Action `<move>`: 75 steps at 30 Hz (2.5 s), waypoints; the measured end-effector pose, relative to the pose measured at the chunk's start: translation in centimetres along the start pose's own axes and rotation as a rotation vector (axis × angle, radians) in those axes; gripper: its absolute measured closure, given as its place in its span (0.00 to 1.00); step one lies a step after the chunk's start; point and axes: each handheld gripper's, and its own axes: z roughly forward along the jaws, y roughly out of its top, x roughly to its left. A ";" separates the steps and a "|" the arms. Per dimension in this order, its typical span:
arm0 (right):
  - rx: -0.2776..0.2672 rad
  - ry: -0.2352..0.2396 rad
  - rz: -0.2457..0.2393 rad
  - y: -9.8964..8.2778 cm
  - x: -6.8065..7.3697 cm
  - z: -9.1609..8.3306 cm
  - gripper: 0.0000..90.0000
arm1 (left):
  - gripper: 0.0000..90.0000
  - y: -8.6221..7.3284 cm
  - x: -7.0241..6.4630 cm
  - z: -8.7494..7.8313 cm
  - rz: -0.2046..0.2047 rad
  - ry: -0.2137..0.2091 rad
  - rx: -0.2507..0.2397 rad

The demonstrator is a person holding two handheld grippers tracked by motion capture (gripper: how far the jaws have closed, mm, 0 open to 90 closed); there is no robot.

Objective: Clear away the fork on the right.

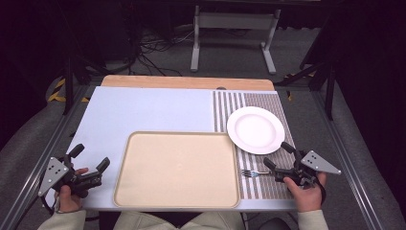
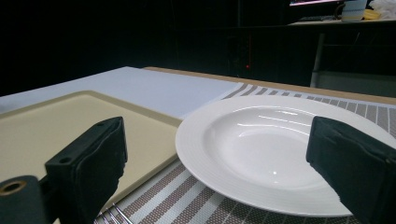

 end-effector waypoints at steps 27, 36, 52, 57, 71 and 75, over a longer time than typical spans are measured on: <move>0.019 0.046 -0.009 1.4 0.1 0.7 0.06 | 0.00 0.0 0.0 -0.1 0.019 0.015 0.026; 0.057 0.075 -0.033 3.7 -0.2 1.9 0.06 | 0.00 -0.2 0.0 0.0 0.020 0.017 0.032; 0.243 0.125 -0.163 6.9 -0.7 2.5 0.07 | 0.00 -0.2 0.0 0.0 0.020 0.019 0.034; 0.331 0.154 -0.206 7.4 -0.6 2.9 0.07 | 0.00 -0.1 0.0 0.0 0.021 0.018 0.036; 0.551 0.189 -0.336 7.9 -0.3 4.1 0.07 | 0.00 -0.2 0.0 0.0 0.027 0.020 0.037; 0.606 0.203 -0.367 7.9 -0.3 4.4 0.07 | 0.00 -0.2 0.0 0.0 0.024 0.018 0.038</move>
